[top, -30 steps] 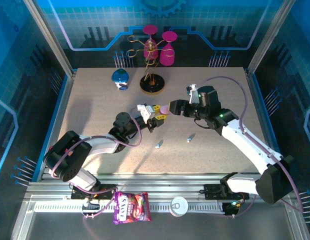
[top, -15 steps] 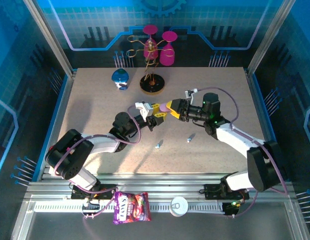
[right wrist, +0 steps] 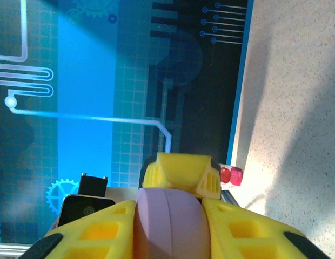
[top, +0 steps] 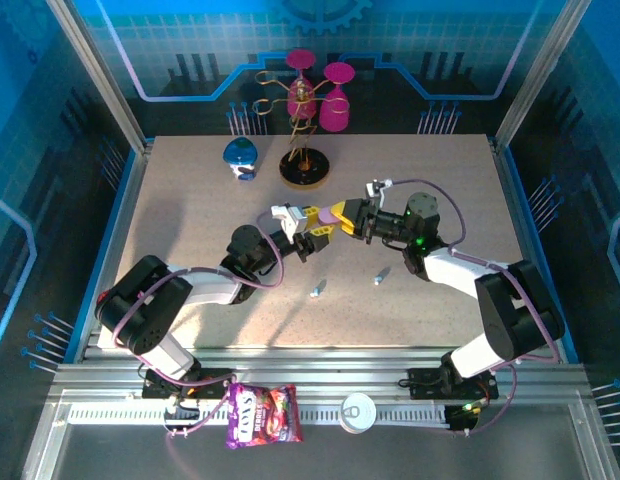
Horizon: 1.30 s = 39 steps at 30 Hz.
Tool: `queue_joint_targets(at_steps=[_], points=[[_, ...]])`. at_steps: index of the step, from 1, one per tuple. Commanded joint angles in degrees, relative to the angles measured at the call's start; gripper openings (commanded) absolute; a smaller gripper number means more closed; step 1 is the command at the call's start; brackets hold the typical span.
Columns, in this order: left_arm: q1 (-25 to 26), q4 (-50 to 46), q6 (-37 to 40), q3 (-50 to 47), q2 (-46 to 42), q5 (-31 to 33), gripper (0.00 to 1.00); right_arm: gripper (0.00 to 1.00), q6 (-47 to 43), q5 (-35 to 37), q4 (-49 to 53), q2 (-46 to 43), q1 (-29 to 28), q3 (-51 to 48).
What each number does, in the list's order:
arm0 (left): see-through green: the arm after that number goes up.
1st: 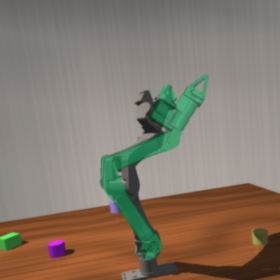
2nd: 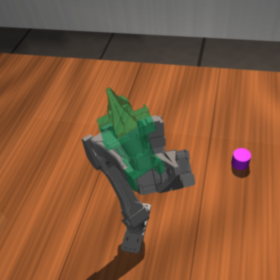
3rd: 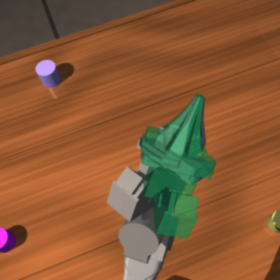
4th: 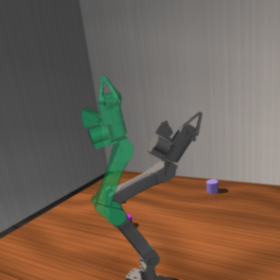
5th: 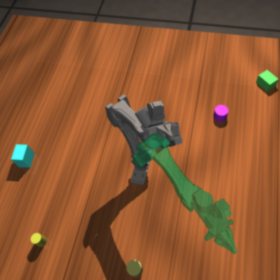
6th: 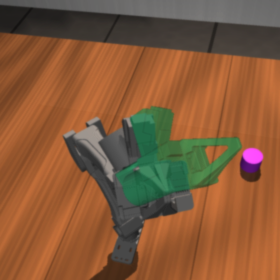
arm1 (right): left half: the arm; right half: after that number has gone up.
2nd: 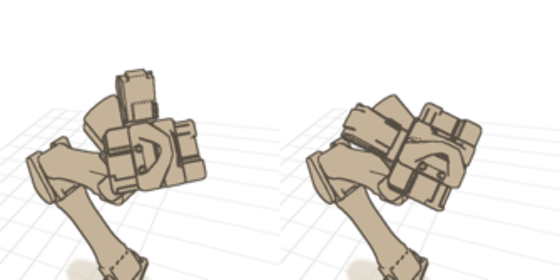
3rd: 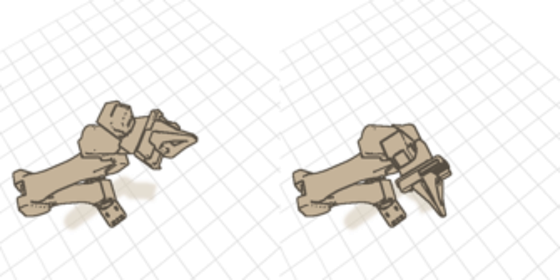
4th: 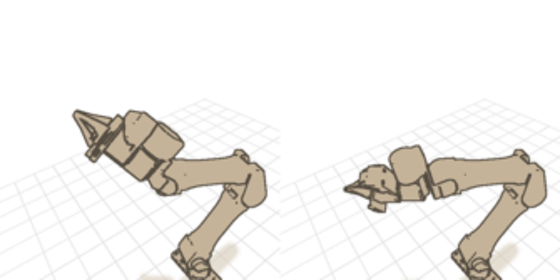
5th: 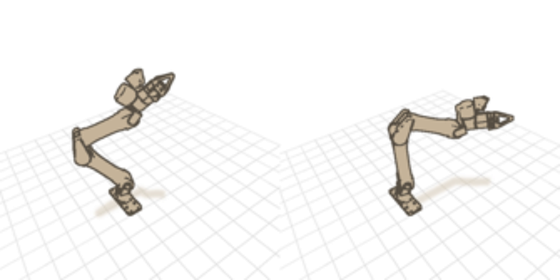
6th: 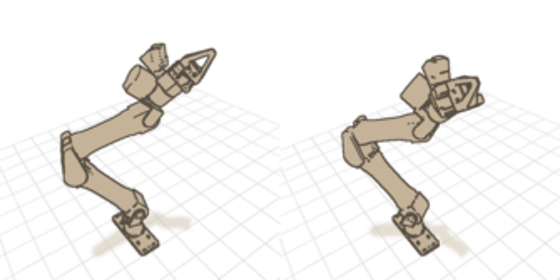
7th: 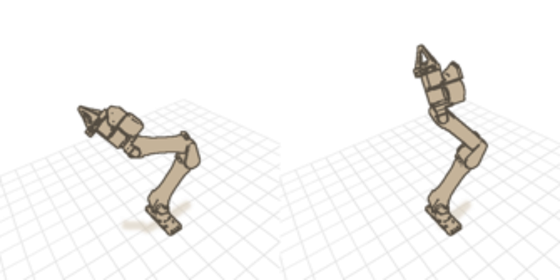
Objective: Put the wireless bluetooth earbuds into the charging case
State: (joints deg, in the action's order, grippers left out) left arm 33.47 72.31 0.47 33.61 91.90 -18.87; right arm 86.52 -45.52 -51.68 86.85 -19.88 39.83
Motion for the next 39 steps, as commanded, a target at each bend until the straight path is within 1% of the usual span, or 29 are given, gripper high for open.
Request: queue_joint_targets(at_steps=[1, 3, 5, 8, 10, 12, 14, 17, 18, 24, 29, 34, 37, 39], points=[[-0.29, 2.65, 1.75, 0.71, 0.31, 0.13, 0.54, 0.24, -4.8, 0.83, 6.43, -0.85, 1.26, 0.4], [-0.48, 1.19, 2.78, 0.02, -0.13, 0.46, 0.64, 0.22, -8.22, 2.14, 10.49, -0.71, 2.22, 0.88], [-0.55, -0.9, 4.03, -0.55, -0.62, 0.59, 0.71, 0.21, -11.05, 2.91, 13.76, 0.03, 3.25, 1.63], [-0.6, -6.75, 6.75, -1.41, -2.06, 0.58, 0.84, 0.22, -15.78, 4.57, 17.31, 2.02, 4.63, 3.05], [-0.59, -11.15, 7.83, -1.61, -3.16, 0.74, 0.91, 0.22, -21.43, 6.8, 23.34, 3.45, 5.53, 5.0], [-0.6, -17.54, 8.52, -0.92, -4.2, 0.8, 0.95, 0.22, -27.96, 10.89, 31.9, 5.37, 6.12, 8.11], [-0.5, -23.85, 9.01, 0.38, -4.95, 0.57, 0.99, 0.22, -32.73, 14.27, 37.77, 7.66, 6.3, 11.53], [-0.46, -33.79, 9.18, 3.29, -4.81, 1.79, 0.99, 0.22, -38.38, 19.65, 44.93, 12.93, 6.6, 17.69], [-0.36, -35.53, 9.22, 3.89, -4.54, 2.42, 0.99, 0.21, -39.82, 21.15, 46.64, 15.05, 6.67, 19.85], [-0.19, -39.02, 7.56, 5.37, -3.46, 7.11, 0.99, 0.22, -45.46, 27.19, 53.77, 25.42, 6.91, 31.36], [-0.3, -40.98, 7.18, 6.22, -3.9, 10.15, 1.0, 0.23, -48.43, 28.68, 58.42, 32.33, 7.35, 39.24], [-1.05, -43.5, 4.98, 6.43, -4.86, 14.16, 0.99, 0.26, -50.03, 29.94, 61.41, 36.3, 8.16, 43.36], [-3.16, -48.53, 0.6, 7.97, -5.56, 14.81, 0.99, 0.29, -51.24, 31.7, 62.92, 36.26, 8.75, 44.02], [-4.6, -54.31, -0.35, 9.9, -5.93, 15.32, 0.99, 0.36, -52.17, 33.72, 64.05, 35.28, 9.42, 43.94]])
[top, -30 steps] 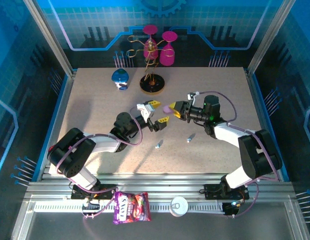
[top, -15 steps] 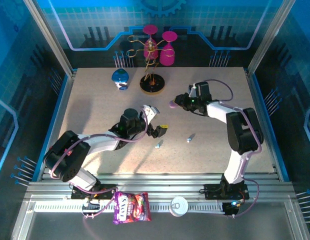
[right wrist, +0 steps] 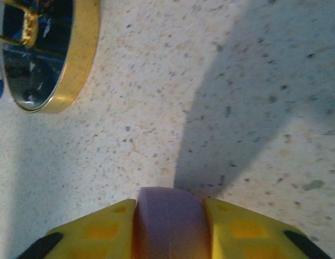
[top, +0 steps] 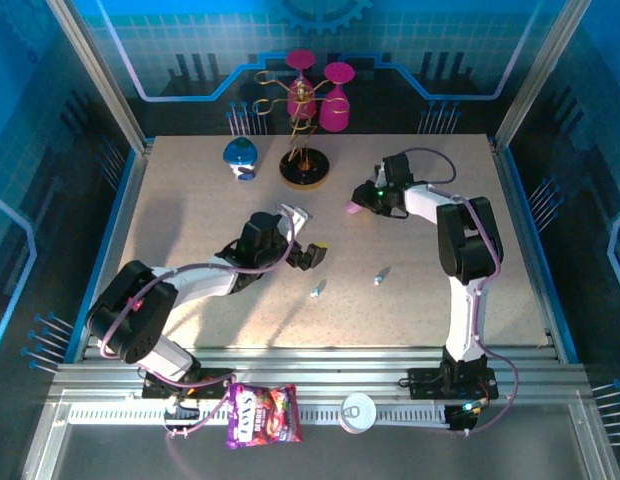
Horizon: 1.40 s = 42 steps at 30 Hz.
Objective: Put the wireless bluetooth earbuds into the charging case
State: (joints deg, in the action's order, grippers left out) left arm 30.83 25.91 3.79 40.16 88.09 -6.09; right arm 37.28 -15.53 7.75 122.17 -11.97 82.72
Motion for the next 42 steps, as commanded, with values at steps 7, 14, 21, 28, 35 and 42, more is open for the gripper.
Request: queue_joint_targets(at_steps=[7, 14, 21, 28, 35, 42], points=[[-6.03, -26.08, -7.87, 10.44, -1.92, 8.6, 0.99, 0.65, -6.71, 7.63, 5.69, -8.47, 3.9, -2.49], [-6.4, -43.41, -11.45, 19.63, 4.08, 18.6, 0.95, 0.72, -9.24, 7.7, 4.03, -18.98, 2.96, -9.62], [-6.41, -50.7, -15.49, 25.56, 11.45, 20.37, 0.88, 0.72, -9.35, 8.15, 1.61, -26.4, 1.91, -17.34], [-6.42, -51.42, -18.02, 27.46, 15.49, 19.29, 0.79, 0.73, -9.39, 9.4, 0.6, -30.09, 1.97, -21.61], [-6.36, -51.58, -18.63, 28.25, 17.99, 18.27, 0.64, 0.72, -9.43, 9.21, 1.22, -30.41, 1.96, -21.77], [-6.34, -51.49, -18.73, 28.67, 19.42, 17.07, 0.51, 0.72, -8.86, 8.59, 1.0, -30.58, 2.03, -21.82]])
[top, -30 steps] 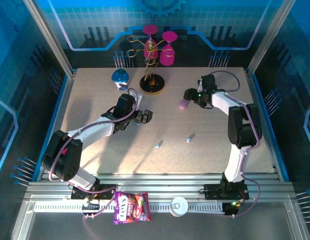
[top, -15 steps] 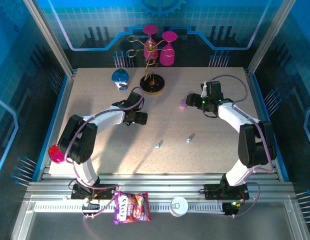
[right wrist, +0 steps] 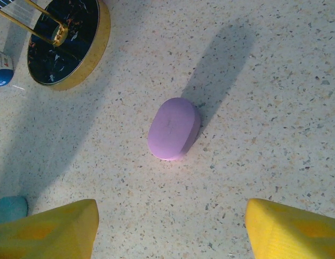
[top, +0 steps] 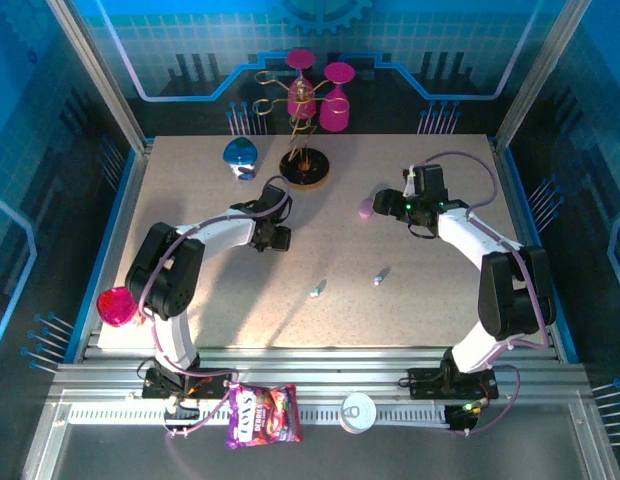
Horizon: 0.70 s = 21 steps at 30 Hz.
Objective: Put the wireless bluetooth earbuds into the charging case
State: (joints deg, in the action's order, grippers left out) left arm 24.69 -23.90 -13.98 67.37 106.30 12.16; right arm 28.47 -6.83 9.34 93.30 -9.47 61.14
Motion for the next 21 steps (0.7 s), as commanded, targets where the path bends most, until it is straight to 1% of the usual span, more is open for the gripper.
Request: queue_joint_targets(at_steps=[1, 5, 7, 9, 14, 16, 19, 21], points=[[-0.09, -1.68, -0.96, 1.45, 1.21, -1.17, 0.5, 0.72, -0.04, -0.07, -0.55, -1.82, -0.54, -0.23], [-0.1, -1.63, -0.94, 1.61, 1.37, -1.46, 0.47, 0.72, -0.17, -0.27, -0.12, -2.11, -0.46, -0.06], [-0.03, -1.59, -0.87, 1.71, 1.45, -1.66, 0.43, 0.72, 0.03, -0.74, -0.03, -2.42, -0.46, -0.06], [-0.07, -1.52, -0.79, 1.7, 1.29, -1.64, 0.4, 0.72, 0.09, -1.24, 0.1, -2.98, -0.5, -0.13], [0.77, -0.4, 0.87, 1.22, -0.87, -1.11, 0.4, 0.72, 0.33, -2.62, 0.75, -5.36, -0.43, -0.62], [1.53, 1.1, 3.19, 0.6, -2.5, -1.09, 0.41, 0.72, 0.51, -3.95, 0.9, -6.37, -0.4, -1.0], [3.65, 5.19, 8.99, -1.04, -5.49, -1.15, 0.41, 0.72, 0.87, -6.94, 1.44, -7.85, -0.39, -1.45], [4.85, 8.2, 12.87, -2.34, -7.62, -2.64, 0.41, 0.72, 1.54, -10.08, 1.65, -8.65, -0.41, -1.89]])
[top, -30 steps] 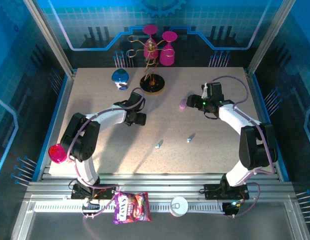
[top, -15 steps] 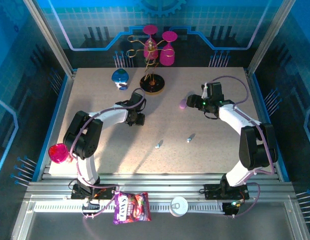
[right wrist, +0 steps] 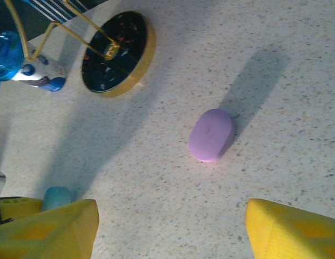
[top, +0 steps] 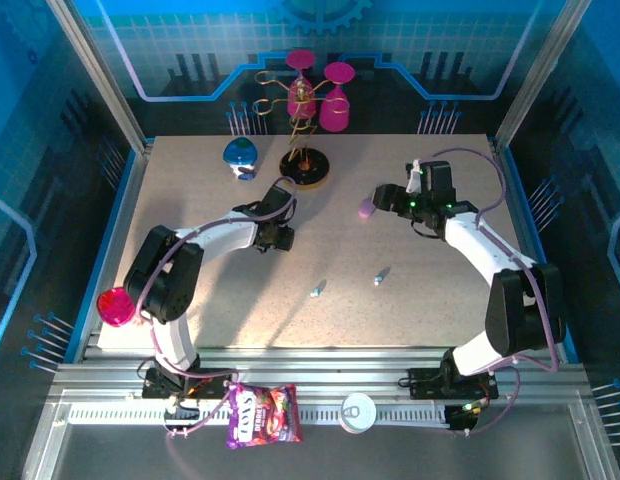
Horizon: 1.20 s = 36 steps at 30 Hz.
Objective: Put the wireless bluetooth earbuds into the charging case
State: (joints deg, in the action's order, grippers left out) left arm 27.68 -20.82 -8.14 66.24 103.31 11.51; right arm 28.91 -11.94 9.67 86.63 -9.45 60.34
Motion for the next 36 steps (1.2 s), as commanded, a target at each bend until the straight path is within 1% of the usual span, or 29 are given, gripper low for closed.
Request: queue_joint_targets(at_steps=[1, 6, 8, 11, 14, 19, 22, 25, 30, 33, 34, 36], points=[[2.22, 6.75, 8.87, -1.9, -5.65, -3.89, 0.4, 0.72, 1.53, -6.89, 1.4, -2.42, -0.4, -1.34], [3.54, 15.8, 18.5, -6.86, -10.35, -19.12, 0.42, 0.72, 3.7, -14.46, 2.72, -5.73, -0.32, -3.62], [4.38, 19.57, 22.38, -9.21, -12.39, -25.64, 0.44, 0.72, 4.84, -18.8, 3.11, -7.49, -0.32, -4.88], [4.42, 23.16, 24.25, -10.72, -13.9, -32.3, 0.44, 0.71, 5.9, -25.47, 2.45, -9.77, -0.32, -6.89], [4.61, 24.67, 26.15, -10.81, -14.27, -36.45, 0.42, 0.71, 7.13, -29.58, 1.21, -12.45, -0.61, -9.43], [5.82, 26.04, 28.96, -10.74, -15.01, -40.55, 0.42, 0.71, 13.0, -33.51, -2.67, -15.64, -1.79, -14.08], [6.71, 26.09, 31.56, -10.65, -15.31, -42.19, 0.42, 0.7, 16.23, -34.11, -5.13, -16.13, -3.12, -15.73], [7.3, 26.36, 32.35, -10.47, -15.38, -42.79, 0.42, 0.69, 17.95, -34.2, -6.95, -15.13, -4.81, -16.44], [8.0, 26.38, 33.2, -10.24, -15.91, -41.93, 0.42, 0.61, 20.37, -34.93, -10.25, -12.67, -6.58, -17.25], [8.24, 26.23, 33.43, -10.39, -16.36, -41.74, 0.42, 0.53, 20.64, -34.99, -10.64, -11.79, -6.82, -17.48], [8.28, 26.18, 33.54, -10.49, -16.43, -41.57, 0.42, 0.48, 20.63, -35.01, -10.75, -11.52, -6.87, -17.55], [8.44, 26.09, 33.72, -10.6, -16.5, -41.32, 0.42, 0.45, 20.56, -35.15, -10.64, -11.27, -6.88, -17.58]])
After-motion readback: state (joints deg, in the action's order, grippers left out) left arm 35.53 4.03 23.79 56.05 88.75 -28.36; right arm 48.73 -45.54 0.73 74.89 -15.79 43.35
